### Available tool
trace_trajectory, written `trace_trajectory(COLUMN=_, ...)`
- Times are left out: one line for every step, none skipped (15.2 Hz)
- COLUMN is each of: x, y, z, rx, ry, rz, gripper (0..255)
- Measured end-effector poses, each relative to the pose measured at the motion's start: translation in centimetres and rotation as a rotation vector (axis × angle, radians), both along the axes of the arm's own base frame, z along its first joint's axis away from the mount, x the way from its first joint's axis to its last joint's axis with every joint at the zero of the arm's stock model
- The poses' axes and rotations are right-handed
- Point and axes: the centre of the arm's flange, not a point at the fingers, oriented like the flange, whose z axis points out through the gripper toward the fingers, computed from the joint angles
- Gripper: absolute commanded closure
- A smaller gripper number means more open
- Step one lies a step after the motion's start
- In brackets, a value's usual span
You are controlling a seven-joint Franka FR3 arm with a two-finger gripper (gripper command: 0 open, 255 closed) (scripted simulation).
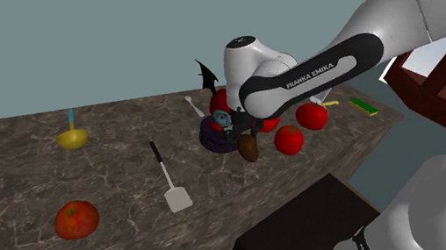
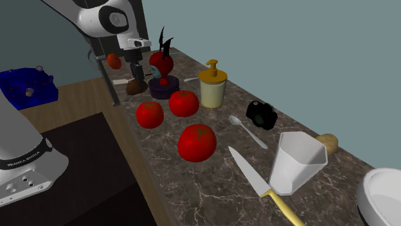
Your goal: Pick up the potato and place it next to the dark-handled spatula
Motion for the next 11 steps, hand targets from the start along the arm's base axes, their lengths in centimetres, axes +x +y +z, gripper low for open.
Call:
trace_trajectory(x=-0.1, y=0.0, z=-0.5, rx=0.0, ry=0.0, rz=0.0, gripper=255)
trace_trajectory(x=0.0, y=0.0, z=-1.0, rx=0.0, ry=0.0, rz=0.0, gripper=255)
trace_trajectory(x=-0.1, y=0.1, z=-1.5, rx=0.0, ry=0.0, rz=0.0, gripper=255)
trace_trajectory(x=0.1, y=0.1, z=-2.1, rx=0.0, ry=0.0, rz=0.0, gripper=255)
trace_trajectory(x=-0.1, y=0.0, z=-2.7, rx=0.0, ry=0.0, rz=0.0, gripper=255)
trace_trajectory(x=-0.1, y=0.1, z=-3.3, rx=0.0, ry=0.0, rz=0.0, gripper=255)
trace_trajectory(x=-0.1, y=0.1, z=-3.7, rx=0.0, ry=0.0, rz=0.0, gripper=255)
trace_trajectory(x=-0.1, y=0.1, z=-3.8, rx=0.0, ry=0.0, rz=0.0, gripper=255)
trace_trajectory(x=-0.1, y=0.1, z=-3.9, rx=0.0, ry=0.0, rz=0.0, gripper=255)
trace_trajectory(x=-0.1, y=0.1, z=-4.0, rx=0.0, ry=0.0, rz=0.0, gripper=255)
trace_trajectory(x=-0.1, y=0.1, z=-4.0, rx=0.0, ry=0.0, rz=0.0, gripper=255)
